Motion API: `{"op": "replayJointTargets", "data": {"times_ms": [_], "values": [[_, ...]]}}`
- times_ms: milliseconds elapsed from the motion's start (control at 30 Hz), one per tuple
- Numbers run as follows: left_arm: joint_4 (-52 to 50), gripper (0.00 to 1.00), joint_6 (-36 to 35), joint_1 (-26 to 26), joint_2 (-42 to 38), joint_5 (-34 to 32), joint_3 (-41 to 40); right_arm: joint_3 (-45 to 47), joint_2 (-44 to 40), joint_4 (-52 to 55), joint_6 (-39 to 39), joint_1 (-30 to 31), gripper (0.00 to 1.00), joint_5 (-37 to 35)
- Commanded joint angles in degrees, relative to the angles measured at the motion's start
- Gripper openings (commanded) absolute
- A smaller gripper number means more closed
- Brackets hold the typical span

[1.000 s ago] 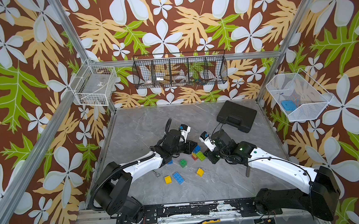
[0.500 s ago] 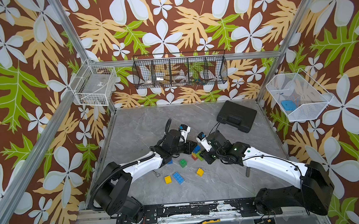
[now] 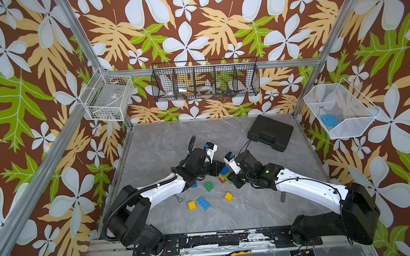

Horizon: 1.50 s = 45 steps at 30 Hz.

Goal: Assemble a fork with lego
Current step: Assemble the lego brick with the lego brick.

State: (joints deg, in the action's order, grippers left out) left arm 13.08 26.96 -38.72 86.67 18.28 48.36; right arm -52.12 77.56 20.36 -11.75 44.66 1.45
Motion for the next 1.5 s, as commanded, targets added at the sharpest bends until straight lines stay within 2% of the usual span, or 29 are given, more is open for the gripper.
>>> {"op": "replayJointTargets", "data": {"times_ms": [0, 1467], "values": [[-1.7, 0.19, -0.1, 0.1, 0.0, -0.3, -0.1, 0.2, 0.3, -1.3, -0.6, 0.0, 0.0, -0.8], [0.0, 0.19, 1.7, 1.6, 0.0, -0.4, -3.5, 0.9, -0.2, -4.8, -0.4, 0.1, 0.0, 1.5]]}}
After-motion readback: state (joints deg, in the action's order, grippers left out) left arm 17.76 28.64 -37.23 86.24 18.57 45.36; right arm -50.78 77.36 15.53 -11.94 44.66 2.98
